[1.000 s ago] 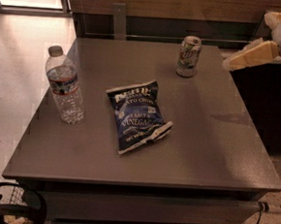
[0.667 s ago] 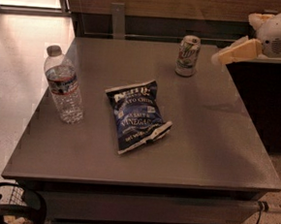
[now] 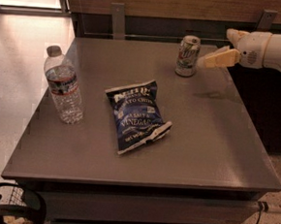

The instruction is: Pick 7up can

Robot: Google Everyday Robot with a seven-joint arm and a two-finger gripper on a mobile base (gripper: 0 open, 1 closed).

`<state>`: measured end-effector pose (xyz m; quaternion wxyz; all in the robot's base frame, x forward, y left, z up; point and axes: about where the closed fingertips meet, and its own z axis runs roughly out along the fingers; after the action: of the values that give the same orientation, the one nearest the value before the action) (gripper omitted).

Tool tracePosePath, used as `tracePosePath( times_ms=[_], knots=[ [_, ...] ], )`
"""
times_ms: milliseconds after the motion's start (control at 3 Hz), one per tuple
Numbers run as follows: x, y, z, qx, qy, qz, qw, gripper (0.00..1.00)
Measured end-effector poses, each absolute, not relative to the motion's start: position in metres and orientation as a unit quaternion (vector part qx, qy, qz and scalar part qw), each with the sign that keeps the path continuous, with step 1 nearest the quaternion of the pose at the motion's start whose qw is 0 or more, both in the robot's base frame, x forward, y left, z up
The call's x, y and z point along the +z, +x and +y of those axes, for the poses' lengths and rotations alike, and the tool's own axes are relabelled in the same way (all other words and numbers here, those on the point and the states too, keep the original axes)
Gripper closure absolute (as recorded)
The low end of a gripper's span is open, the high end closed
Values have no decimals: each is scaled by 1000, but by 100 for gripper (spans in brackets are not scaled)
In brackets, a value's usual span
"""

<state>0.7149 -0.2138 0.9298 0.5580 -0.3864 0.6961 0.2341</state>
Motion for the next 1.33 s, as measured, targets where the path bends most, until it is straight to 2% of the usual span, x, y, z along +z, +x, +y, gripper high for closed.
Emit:
tracePosePath(
  times_ms=[333, 1333],
  knots=[
    [918, 732, -204, 265, -374, 677, 576, 0],
    [891, 759, -179, 287, -364, 663, 588, 0]
  ],
)
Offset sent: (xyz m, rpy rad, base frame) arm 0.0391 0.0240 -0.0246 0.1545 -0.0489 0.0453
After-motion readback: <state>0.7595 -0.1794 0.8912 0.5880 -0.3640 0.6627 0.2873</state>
